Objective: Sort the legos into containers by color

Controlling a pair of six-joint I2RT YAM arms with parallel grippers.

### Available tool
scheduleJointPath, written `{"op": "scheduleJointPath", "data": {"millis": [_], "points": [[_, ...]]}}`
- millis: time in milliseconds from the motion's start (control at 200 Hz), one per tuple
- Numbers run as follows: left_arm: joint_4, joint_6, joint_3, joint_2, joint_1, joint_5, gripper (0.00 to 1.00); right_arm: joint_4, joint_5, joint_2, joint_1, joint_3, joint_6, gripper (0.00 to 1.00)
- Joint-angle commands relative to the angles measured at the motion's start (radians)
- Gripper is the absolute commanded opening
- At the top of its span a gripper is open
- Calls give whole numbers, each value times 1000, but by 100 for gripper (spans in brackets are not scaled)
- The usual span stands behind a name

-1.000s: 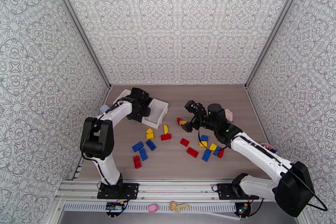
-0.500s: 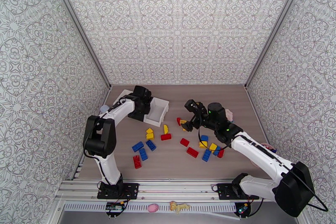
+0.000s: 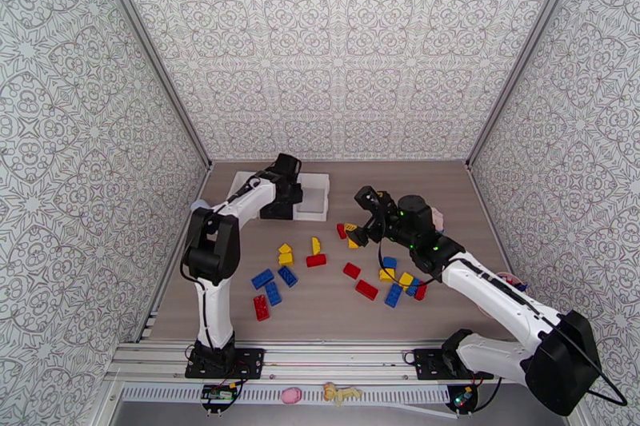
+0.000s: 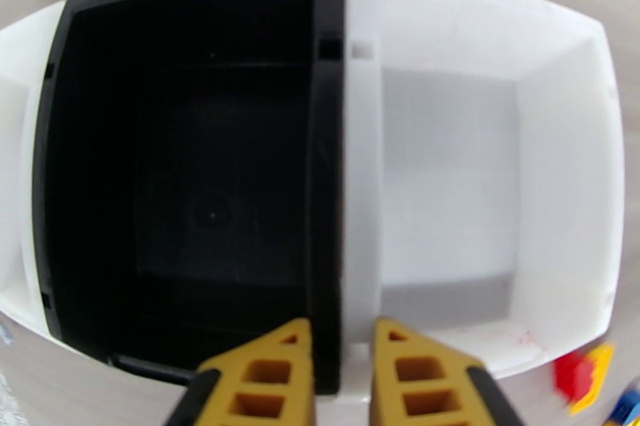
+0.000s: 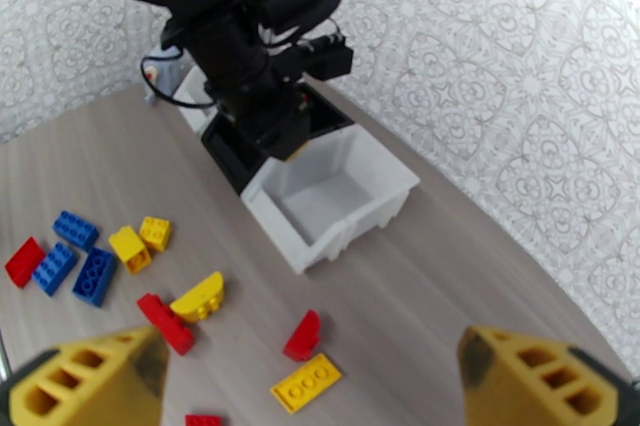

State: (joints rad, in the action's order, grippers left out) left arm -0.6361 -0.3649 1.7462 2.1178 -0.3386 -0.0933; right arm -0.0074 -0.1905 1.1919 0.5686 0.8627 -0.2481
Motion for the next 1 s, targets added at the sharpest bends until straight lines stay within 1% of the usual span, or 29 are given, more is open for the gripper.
{"op": "scheduleJointPath", "data": {"millis": [0, 270, 370, 520, 615, 715, 810, 895, 995], "points": [[-25, -108, 107, 79, -62, -41, 19, 12, 55, -36, 5, -24, 3, 100], [-85, -162, 395, 246, -166, -90, 20, 41, 115, -81, 4, -78, -23, 100], [-52, -193, 429, 274, -203, -124, 20, 60, 140, -98, 2, -101, -25, 100], [-36, -266, 491, 319, -246, -121, 20, 77, 168, -104, -7, -117, -24, 99], [-40, -281, 540, 346, -272, -140, 22, 125, 202, -117, -16, -143, -10, 100], [-26, -308, 570, 365, -290, -126, 22, 179, 246, -142, -26, -173, 22, 100], [4, -297, 602, 389, -296, -84, 25, 201, 272, -160, -32, -193, 55, 99], [-16, -267, 639, 398, -295, -72, 28, 192, 295, -174, -36, -200, 84, 100], [6, -198, 595, 339, -296, -66, 36, 195, 330, -199, -38, -214, 150, 100]]}}
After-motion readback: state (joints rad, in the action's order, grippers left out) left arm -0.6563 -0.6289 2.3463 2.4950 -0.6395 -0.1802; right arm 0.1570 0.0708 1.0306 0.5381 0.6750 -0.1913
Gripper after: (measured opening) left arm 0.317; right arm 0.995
